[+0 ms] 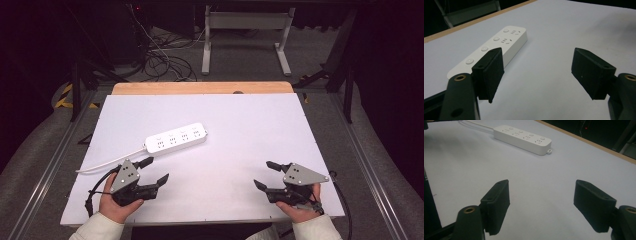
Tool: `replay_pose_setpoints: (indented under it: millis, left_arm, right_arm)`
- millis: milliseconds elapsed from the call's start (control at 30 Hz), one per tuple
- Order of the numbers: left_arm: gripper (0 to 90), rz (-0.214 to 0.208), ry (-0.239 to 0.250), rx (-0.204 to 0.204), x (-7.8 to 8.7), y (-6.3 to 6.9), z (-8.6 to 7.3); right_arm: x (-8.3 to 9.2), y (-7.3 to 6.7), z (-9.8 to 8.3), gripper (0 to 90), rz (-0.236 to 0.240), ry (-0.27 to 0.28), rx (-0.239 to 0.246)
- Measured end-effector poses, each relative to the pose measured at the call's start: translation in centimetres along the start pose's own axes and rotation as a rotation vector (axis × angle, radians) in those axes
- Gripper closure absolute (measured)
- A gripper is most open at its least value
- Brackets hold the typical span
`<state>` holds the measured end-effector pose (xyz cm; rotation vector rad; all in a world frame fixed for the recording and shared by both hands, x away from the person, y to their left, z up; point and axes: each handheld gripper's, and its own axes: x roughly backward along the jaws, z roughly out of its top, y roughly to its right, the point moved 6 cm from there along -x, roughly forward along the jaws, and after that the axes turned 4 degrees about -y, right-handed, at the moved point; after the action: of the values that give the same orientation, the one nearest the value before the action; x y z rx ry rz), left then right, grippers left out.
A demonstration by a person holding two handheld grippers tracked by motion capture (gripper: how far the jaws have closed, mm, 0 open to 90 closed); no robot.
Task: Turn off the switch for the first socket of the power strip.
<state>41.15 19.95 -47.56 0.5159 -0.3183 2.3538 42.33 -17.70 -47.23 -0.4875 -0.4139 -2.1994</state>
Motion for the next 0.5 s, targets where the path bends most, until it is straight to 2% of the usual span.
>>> replay_pose_setpoints:
  millis: [133,233,367,500]
  left_arm:
    - [25.9,0.002,-0.001,0.008,0.14,0.01,0.10]
    - [24.9,-0.030,-0.044,0.015,-0.01,-0.01,-0.07]
    - [26.0,-0.011,-0.032,0.007,0.12,-0.05,0.08]
    - [27.4,-0.014,-0.025,0.007,0.22,-0.10,0.17]
  right_arm:
    - [0.05,0.00,0.00,30.6,0.002,0.001,-0.008]
    - [0.03,-0.03,-0.02,31.1,0.004,0.000,-0.001]
    - [-0.03,-0.08,-0.03,31.0,0.003,-0.002,0.002]
    - [-0.04,-0.05,-0.05,31.1,0.001,-0.004,0.003]
